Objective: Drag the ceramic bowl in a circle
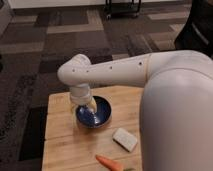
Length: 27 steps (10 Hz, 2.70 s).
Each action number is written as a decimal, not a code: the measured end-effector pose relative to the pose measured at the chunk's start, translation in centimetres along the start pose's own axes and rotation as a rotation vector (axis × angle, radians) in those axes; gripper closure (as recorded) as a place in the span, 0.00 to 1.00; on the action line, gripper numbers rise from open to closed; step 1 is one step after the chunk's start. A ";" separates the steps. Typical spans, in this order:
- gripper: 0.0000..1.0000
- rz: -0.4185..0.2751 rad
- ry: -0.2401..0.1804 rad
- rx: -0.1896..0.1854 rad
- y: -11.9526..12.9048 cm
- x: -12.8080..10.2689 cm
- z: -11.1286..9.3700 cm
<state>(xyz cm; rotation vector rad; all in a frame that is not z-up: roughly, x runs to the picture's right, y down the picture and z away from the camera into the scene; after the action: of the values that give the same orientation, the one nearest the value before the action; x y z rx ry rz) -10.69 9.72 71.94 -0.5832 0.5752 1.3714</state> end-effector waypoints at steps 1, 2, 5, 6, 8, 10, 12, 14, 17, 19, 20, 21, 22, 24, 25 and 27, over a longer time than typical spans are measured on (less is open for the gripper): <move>0.35 -0.015 0.002 0.007 0.2 -0.3 -0.2; 0.35 -0.049 0.003 0.016 0.9 -1.4 -0.7; 0.35 -0.080 -0.002 0.023 1.2 -4.4 -0.4; 0.35 -0.094 -0.001 0.022 1.5 -5.7 0.0; 0.35 -0.107 0.006 0.016 1.5 -7.6 1.2; 0.35 -0.108 0.018 0.003 1.0 -9.6 2.6; 0.35 -0.082 0.019 -0.003 -1.1 -12.7 3.9; 0.35 -0.023 -0.001 -0.004 -4.3 -14.6 3.5; 0.35 0.067 -0.037 0.000 -8.4 -14.4 1.5; 0.35 0.170 -0.044 0.007 -12.0 -11.0 1.1; 0.35 0.191 -0.047 0.008 -12.6 -10.3 1.0; 0.35 0.233 -0.051 0.017 -14.0 -8.8 0.8; 0.35 0.285 -0.053 0.028 -15.7 -6.6 0.5; 0.35 0.373 -0.055 0.046 -17.8 -2.2 0.1; 0.35 0.412 -0.051 0.051 -18.3 0.2 0.0; 0.35 0.446 -0.047 0.048 -17.7 3.6 0.3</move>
<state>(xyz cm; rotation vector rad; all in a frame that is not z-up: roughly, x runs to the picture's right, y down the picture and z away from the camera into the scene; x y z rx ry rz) 7.33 10.63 70.59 -0.3937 0.7263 1.7791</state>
